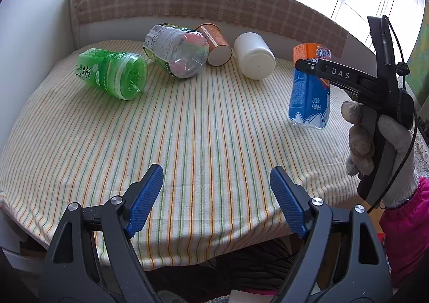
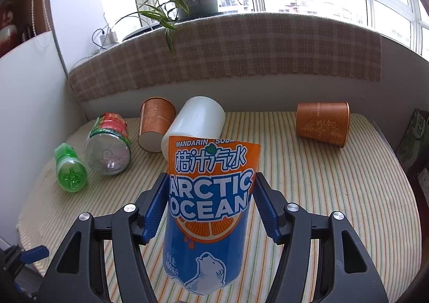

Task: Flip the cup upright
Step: 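Rotate the held cup with the right gripper until its open rim faces up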

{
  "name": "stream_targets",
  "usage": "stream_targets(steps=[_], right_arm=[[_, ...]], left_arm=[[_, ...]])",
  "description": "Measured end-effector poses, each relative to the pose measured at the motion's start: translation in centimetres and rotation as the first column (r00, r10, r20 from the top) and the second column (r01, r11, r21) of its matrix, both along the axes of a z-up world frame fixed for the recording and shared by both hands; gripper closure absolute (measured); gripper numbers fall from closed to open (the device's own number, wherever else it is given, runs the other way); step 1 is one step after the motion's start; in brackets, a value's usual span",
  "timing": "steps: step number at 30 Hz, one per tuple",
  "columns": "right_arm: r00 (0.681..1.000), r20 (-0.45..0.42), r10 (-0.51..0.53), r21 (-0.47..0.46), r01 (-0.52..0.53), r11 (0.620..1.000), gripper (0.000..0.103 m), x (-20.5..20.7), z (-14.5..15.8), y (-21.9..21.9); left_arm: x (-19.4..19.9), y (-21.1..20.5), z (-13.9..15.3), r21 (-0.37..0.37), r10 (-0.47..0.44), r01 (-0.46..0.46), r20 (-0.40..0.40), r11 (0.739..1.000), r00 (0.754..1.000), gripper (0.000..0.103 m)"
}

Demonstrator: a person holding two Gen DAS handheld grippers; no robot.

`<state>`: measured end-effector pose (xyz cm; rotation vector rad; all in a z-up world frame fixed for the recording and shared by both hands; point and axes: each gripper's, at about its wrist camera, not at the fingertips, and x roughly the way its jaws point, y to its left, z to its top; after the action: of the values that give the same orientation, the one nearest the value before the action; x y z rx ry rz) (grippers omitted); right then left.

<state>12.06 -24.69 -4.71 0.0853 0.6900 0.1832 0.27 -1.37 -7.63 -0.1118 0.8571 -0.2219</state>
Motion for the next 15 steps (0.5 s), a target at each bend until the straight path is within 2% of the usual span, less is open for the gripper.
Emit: stream_targets(steps=[7,15], right_arm=[[0.996,0.082,0.034,-0.108,-0.025,0.994,0.042,-0.1,-0.3,1.8],[0.992,0.116,0.043,-0.113,-0.03,0.993,0.042,-2.2,0.2,1.4]], left_arm=[[0.0,0.1,0.0,-0.003,0.009,-0.009,-0.004,1.0,1.0,0.019],[0.1,-0.2,-0.2,-0.009,0.003,-0.003,-0.009,1.0,1.0,0.019]])
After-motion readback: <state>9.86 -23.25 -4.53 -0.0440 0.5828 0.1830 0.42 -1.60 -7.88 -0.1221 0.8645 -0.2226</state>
